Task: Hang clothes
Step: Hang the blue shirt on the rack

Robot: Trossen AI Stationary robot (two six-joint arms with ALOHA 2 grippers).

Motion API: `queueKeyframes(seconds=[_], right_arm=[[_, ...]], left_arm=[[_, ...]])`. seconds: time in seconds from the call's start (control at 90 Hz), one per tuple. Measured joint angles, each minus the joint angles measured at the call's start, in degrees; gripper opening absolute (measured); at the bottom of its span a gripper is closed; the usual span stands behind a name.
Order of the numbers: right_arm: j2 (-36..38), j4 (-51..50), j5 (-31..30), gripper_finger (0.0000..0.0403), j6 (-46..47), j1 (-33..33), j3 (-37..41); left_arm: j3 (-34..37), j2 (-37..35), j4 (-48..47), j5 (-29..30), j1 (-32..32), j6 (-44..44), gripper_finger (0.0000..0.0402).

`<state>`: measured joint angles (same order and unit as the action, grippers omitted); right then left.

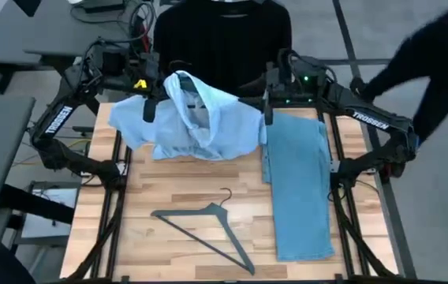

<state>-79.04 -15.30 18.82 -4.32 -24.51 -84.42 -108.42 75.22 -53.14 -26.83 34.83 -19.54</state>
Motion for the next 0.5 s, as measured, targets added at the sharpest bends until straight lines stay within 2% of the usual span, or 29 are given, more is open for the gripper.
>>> queueKeyframes(seconds=[0.244,0.322,0.411,0.5], right_arm=[[-3.1,-0.6,2.5,0.0166,-0.1,2.9,0.0],[-3.5,-0.6,2.4,0.0122,-0.3,2.9,0.0],[-3.5,-0.8,2.5,0.0036,-1.8,2.6,0.0],[-3.2,-1.0,2.5,0.0025,-1.7,1.7,0.0]], left_arm=[[0.0,0.0,-0.2,-1.1,0.0,0.3,0.0018],[0.0,0.0,-0.6,-0.8,0.0,0.9,0.0018],[0.0,0.0,-0.7,-1.0,0.0,1.9,0.0028],[-0.1,-0.1,-1.0,-1.0,0.0,3.0,0.0048]])
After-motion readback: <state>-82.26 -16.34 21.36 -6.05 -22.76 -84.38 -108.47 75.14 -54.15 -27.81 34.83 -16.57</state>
